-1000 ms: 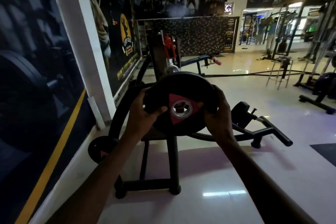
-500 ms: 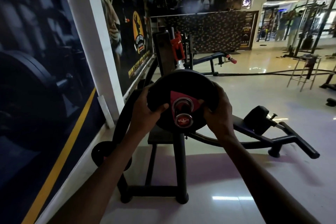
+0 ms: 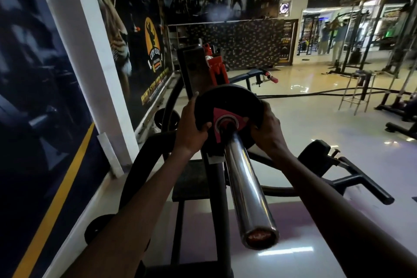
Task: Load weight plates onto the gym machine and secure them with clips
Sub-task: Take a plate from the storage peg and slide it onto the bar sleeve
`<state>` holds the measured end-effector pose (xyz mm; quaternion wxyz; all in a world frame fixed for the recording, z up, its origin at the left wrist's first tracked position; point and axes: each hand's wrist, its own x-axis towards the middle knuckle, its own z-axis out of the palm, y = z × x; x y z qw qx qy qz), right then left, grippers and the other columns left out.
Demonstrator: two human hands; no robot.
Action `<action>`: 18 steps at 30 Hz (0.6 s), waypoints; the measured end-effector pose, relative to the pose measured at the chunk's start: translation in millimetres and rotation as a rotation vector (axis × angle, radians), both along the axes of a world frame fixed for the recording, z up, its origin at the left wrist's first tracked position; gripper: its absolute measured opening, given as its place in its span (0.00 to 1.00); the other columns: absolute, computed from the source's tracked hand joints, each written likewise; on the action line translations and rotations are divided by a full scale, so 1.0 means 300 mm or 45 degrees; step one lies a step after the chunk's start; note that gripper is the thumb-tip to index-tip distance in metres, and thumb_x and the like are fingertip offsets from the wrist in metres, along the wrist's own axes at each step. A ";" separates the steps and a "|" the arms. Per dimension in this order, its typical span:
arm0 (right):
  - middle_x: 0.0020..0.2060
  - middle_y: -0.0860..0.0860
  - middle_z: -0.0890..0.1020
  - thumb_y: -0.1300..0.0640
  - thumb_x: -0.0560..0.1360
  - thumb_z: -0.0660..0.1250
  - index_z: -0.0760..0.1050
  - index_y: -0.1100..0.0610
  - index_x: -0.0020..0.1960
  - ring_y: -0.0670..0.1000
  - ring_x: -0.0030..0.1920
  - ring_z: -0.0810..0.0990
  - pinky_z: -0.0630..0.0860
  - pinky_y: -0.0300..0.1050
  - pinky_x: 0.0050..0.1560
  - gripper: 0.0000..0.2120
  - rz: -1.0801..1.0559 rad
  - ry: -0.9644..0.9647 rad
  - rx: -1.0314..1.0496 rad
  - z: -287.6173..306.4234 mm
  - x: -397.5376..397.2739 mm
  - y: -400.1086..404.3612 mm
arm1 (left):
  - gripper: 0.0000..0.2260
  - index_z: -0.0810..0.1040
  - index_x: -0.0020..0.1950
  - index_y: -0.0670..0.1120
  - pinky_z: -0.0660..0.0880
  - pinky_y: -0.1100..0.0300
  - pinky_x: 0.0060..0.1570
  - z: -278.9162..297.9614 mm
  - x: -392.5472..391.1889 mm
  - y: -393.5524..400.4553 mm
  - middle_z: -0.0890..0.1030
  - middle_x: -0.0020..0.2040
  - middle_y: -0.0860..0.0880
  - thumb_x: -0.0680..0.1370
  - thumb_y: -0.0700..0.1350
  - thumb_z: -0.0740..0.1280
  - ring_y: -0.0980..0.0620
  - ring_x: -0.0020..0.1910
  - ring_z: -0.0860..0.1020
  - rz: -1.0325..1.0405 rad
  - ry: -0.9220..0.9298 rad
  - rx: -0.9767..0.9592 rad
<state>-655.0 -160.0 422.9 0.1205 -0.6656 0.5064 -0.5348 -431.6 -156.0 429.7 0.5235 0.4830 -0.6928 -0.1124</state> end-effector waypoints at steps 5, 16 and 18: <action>0.57 0.59 0.81 0.63 0.76 0.69 0.67 0.58 0.72 0.57 0.54 0.79 0.70 0.38 0.43 0.25 -0.058 0.033 0.008 0.011 0.013 -0.080 | 0.40 0.59 0.82 0.47 0.61 0.68 0.66 -0.009 0.007 -0.094 0.68 0.76 0.43 0.75 0.38 0.75 0.47 0.77 0.65 0.046 -0.040 -0.008; 0.64 0.57 0.77 0.52 0.75 0.72 0.65 0.51 0.75 0.56 0.64 0.77 0.75 0.50 0.62 0.31 -0.114 -0.045 0.132 -0.053 0.020 0.058 | 0.35 0.65 0.79 0.49 0.75 0.47 0.69 -0.061 0.089 0.007 0.74 0.71 0.45 0.75 0.53 0.74 0.47 0.70 0.74 0.042 0.051 0.090; 0.64 0.58 0.76 0.54 0.76 0.72 0.69 0.54 0.71 0.58 0.64 0.76 0.74 0.54 0.65 0.25 -0.108 -0.013 0.139 -0.096 0.034 0.156 | 0.34 0.67 0.77 0.47 0.77 0.45 0.65 -0.129 0.139 0.103 0.77 0.68 0.46 0.75 0.58 0.72 0.48 0.66 0.77 0.062 0.075 0.110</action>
